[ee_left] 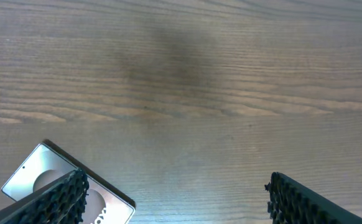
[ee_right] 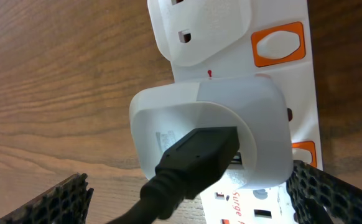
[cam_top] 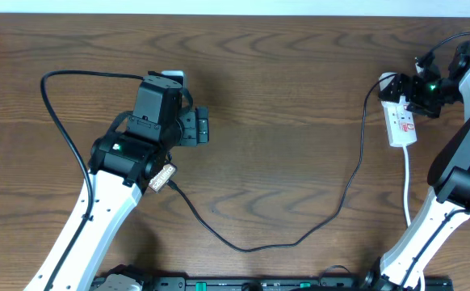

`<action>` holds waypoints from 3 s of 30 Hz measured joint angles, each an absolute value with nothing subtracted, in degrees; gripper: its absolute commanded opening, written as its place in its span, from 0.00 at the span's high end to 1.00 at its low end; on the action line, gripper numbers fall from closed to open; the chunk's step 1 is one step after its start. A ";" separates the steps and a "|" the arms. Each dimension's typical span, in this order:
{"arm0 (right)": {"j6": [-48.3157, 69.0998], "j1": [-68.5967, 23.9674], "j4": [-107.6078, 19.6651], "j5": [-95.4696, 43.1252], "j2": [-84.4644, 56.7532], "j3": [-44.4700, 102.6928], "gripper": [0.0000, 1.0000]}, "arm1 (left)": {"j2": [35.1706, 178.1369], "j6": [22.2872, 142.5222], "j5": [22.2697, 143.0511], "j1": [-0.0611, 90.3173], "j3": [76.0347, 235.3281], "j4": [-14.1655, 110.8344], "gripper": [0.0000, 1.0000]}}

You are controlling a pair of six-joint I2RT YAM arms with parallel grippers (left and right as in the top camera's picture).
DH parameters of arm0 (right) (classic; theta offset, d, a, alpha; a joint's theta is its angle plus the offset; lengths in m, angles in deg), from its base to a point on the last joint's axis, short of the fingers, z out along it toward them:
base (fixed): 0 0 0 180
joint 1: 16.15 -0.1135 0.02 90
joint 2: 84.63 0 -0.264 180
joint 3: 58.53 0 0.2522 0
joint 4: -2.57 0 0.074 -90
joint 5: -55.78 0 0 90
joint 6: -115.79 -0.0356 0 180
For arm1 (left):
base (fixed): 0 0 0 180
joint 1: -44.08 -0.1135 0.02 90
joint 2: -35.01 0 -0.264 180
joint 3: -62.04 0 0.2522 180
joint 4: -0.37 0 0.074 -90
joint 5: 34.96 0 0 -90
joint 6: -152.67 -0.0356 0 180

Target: Plug charger to phone and switch on socket

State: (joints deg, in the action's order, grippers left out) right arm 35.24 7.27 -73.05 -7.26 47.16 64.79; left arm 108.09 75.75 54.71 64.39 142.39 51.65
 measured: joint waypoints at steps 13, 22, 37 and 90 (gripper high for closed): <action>35.51 7.49 -72.77 -5.44 47.16 64.79 0.01 | 108.09 75.75 54.68 64.39 142.39 51.65 0.10; 35.51 7.62 -72.75 -4.22 47.16 64.79 0.01 | 108.09 75.75 54.71 64.39 142.37 52.35 0.10; 35.51 7.62 -72.64 -4.11 47.16 64.79 0.01 | 108.09 75.75 54.71 64.39 142.39 52.48 0.10; 35.02 6.83 -70.01 -5.88 46.96 64.20 0.01 | 108.09 75.75 54.68 64.39 142.39 52.52 0.10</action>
